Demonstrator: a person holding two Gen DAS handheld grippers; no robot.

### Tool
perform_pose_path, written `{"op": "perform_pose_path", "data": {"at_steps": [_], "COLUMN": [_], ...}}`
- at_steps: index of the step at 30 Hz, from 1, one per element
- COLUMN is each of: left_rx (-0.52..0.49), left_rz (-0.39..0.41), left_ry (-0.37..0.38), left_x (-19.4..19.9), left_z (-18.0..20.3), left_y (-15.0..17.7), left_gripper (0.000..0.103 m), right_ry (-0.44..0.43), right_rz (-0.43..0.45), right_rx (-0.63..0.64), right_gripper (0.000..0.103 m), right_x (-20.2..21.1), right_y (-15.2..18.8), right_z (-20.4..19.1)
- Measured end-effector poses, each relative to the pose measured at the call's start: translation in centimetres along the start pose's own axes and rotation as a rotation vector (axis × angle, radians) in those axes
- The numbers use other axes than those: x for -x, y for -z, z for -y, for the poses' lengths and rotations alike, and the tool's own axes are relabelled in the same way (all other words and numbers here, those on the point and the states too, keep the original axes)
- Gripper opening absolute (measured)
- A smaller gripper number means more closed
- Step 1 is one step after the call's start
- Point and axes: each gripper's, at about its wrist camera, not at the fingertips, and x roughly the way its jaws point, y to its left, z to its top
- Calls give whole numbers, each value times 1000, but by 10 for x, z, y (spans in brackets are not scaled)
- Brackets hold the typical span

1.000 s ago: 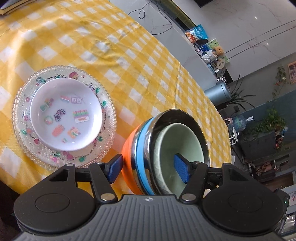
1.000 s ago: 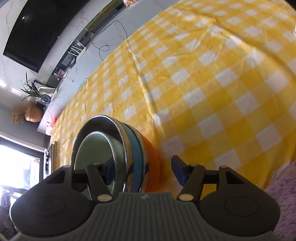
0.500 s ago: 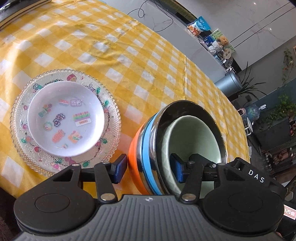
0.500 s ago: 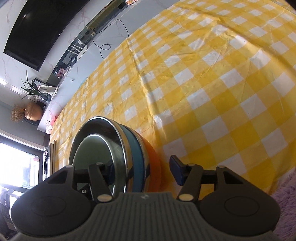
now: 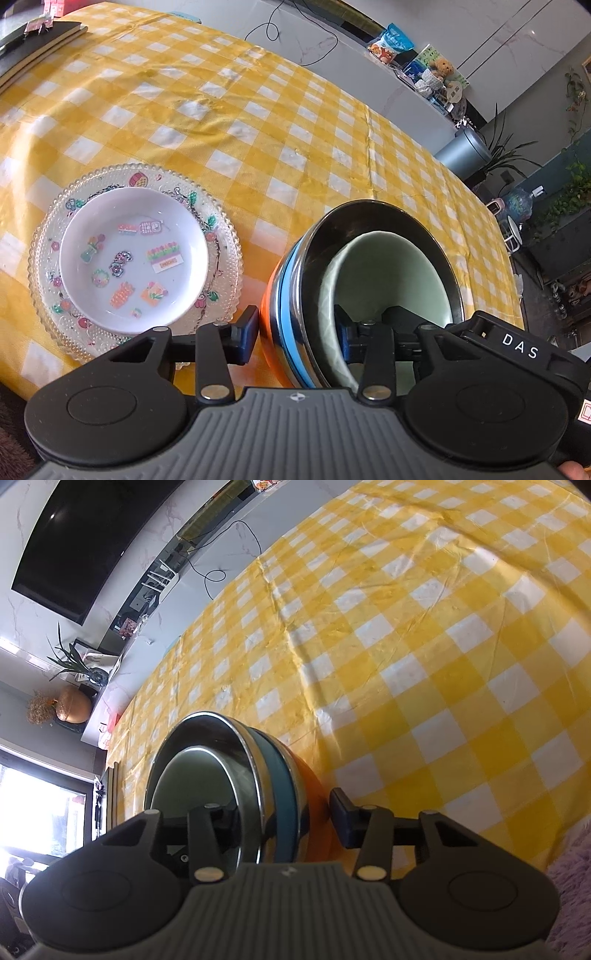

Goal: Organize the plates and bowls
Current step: 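Carry the nested bowl stack with both tools onto the patterned plate stack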

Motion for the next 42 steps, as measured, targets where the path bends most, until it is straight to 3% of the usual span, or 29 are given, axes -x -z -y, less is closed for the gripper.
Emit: {"op": "perform_pose_path", "data": {"at_steps": [15,22,30,42], "left_rx": [-26,-15,46,133], "left_rz": [47,101,137,112], "left_ry": [-5,-23,-62,-112], "left_x": [37,69,88,79], "left_z": [1,-14,-47,-93], "left_y": [-7,-19,-34,-47], "left_gripper": [46,46,46,46], "right_ry": [-39,-80,-114,-74], "right_rz": [23,40,1,-100], "right_rx": [19,68,108,116], "right_gripper": [43,41,40,38], "right_x": [19,26,6,-41], "right_y": [8,19,31,47], "right_z": [-18,-54,-94,-117]}}
